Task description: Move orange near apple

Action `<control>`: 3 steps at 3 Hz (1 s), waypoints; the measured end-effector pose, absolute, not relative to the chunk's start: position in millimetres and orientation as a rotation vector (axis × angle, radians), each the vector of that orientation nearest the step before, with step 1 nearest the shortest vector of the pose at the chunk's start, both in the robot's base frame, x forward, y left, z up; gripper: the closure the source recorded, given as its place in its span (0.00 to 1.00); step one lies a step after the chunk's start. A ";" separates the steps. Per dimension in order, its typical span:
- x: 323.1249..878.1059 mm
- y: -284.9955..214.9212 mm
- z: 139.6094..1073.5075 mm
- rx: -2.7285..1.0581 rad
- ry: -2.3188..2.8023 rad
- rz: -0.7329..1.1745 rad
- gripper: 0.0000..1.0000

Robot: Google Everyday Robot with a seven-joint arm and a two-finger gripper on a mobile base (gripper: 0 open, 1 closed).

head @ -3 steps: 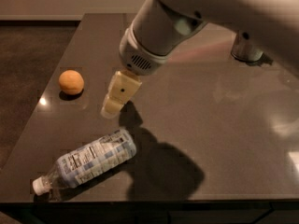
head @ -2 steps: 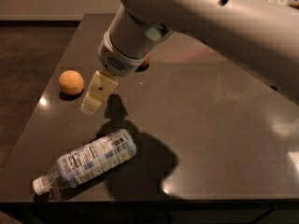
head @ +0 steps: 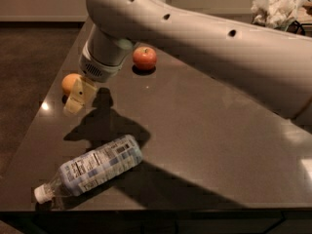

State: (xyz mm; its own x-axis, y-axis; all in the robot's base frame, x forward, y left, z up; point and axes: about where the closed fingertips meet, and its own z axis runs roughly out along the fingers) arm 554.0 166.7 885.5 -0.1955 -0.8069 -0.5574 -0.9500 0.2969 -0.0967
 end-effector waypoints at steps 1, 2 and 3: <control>559.3 199.0 868.1 -1.578 2.070 0.412 0.00; 561.8 216.4 864.4 -1.583 2.061 0.433 0.00; 574.1 226.4 861.1 -1.586 2.058 0.420 0.00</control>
Offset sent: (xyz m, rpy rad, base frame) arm 0.0130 0.0690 -0.0262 0.0359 0.0516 0.0343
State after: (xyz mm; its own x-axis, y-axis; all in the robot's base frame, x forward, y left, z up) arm 574.1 226.4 861.1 -0.1928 -0.8049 -0.5613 -0.9604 0.2721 -0.0604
